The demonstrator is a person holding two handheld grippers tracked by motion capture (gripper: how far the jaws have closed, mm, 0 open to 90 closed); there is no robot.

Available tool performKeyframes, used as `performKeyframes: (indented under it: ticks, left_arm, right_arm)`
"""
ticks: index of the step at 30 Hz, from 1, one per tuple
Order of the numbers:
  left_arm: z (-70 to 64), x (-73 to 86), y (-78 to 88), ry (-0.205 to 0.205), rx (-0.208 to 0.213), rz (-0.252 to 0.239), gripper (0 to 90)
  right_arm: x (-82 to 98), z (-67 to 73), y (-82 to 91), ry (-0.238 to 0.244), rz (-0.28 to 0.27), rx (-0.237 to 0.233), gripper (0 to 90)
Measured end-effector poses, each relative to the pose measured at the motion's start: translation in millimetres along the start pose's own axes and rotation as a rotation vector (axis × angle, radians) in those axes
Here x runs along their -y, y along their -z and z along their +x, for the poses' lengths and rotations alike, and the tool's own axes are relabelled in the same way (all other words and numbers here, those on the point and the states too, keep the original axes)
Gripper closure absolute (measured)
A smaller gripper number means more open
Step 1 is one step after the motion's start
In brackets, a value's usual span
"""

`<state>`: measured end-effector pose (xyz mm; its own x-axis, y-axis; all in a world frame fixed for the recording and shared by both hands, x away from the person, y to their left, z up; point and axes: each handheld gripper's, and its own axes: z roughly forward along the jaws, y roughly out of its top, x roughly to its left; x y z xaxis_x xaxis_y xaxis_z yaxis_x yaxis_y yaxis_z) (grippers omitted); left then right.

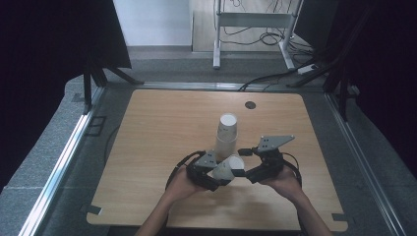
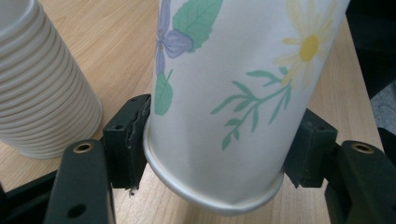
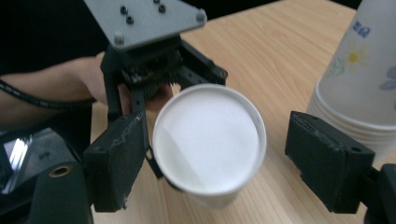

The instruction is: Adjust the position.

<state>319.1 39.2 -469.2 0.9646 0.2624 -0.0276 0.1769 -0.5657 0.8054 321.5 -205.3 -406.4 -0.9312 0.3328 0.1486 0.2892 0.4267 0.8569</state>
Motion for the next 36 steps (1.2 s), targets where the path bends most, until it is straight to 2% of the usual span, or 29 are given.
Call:
performKeyframes:
  ticks: [5,6,8,9,17,19,20,25,36]
  left_arm:
    - [-1.2,-1.6,0.8,-0.011,-0.011,0.03,32.9]
    - [-1.6,-2.2,0.8,-0.019,-0.015,0.041,32.9]
    - [-2.4,-3.1,0.3,-0.023,-0.018,0.053,32.9]
    - [-2.6,-3.6,0.2,-0.024,-0.019,0.057,32.9]
    - [-3.4,-5.5,-2.0,-0.03,-0.017,0.085,32.9]
    - [-3.3,-5.8,-1.9,-0.03,-0.016,0.089,32.9]
    - [-3.3,-5.9,-2.1,-0.028,-0.017,0.088,32.9]
    - [-3.3,-6.9,-2.5,-0.031,-0.014,0.093,32.9]
    - [-4.5,-8.4,-4.1,-0.04,-0.006,0.098,32.9]
  right_arm:
    - [-1.1,0.0,4.2,0.016,0.054,0.009,18.7]
    - [-2.4,0.3,5.1,0.031,0.091,0.013,18.6]
    - [-3.4,0.8,5.1,0.04,0.108,0.014,18.6]
    - [-6.1,2.0,4.5,0.058,0.147,0.02,18.6]
    - [-18.7,7.9,-6.0,0.136,0.287,0.032,18.5]
    - [-19.9,8.2,-7.8,0.142,0.303,0.033,18.6]
    - [-22.2,8.5,-11.5,0.16,0.333,0.035,18.9]
    - [-27.0,9.5,-20.1,0.181,0.379,0.032,19.7]
    - [-30.4,8.6,-30.8,0.198,0.432,0.015,23.4]
